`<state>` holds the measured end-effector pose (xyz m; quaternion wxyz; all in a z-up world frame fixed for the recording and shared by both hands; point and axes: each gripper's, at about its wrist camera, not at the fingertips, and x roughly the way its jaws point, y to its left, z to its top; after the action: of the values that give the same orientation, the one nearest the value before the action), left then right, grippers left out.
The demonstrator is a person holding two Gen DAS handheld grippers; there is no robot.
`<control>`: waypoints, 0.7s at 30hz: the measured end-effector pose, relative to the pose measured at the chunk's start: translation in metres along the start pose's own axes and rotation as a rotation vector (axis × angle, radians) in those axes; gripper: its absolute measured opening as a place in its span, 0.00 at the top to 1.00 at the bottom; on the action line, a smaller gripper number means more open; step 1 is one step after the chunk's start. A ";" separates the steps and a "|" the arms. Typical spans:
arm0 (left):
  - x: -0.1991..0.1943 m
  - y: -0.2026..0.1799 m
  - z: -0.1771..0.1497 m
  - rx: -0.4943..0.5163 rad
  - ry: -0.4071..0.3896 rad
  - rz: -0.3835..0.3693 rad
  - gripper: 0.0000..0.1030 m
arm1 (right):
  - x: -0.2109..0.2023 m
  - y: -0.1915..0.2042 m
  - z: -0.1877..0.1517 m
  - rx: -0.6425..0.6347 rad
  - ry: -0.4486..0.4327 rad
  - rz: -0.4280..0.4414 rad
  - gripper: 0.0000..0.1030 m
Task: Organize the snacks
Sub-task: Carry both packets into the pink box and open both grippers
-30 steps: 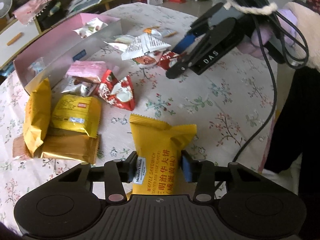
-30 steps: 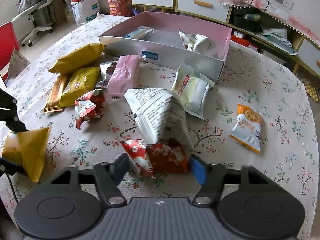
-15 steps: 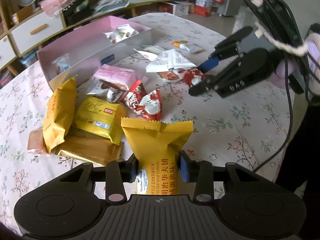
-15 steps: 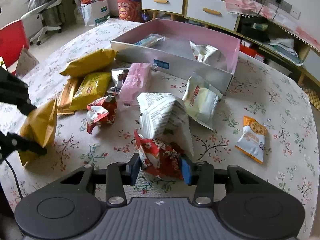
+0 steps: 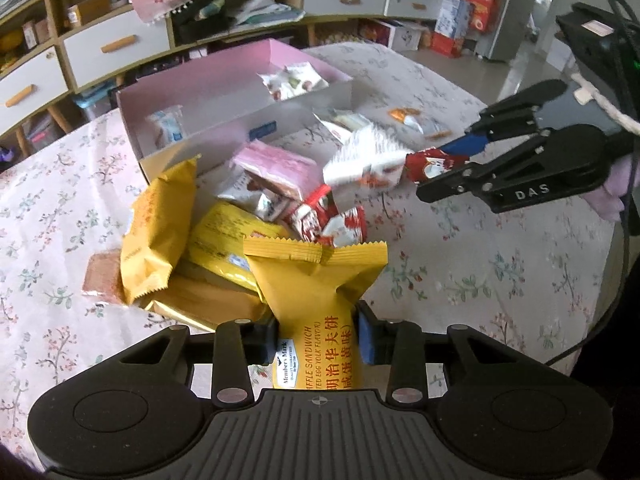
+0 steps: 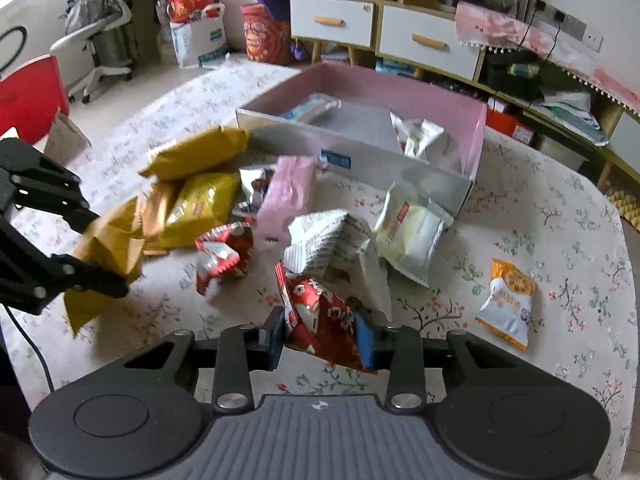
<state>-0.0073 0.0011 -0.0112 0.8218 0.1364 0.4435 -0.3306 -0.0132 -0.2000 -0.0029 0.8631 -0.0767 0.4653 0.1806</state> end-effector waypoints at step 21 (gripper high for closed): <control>-0.009 0.024 0.065 -0.131 -0.126 0.041 0.66 | -0.027 -0.019 0.048 0.131 -0.167 0.036 0.91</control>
<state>0.0467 -0.0107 0.0310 0.8617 0.0704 0.4089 -0.2920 0.0175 -0.2093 0.0458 0.8986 0.0034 0.4039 0.1713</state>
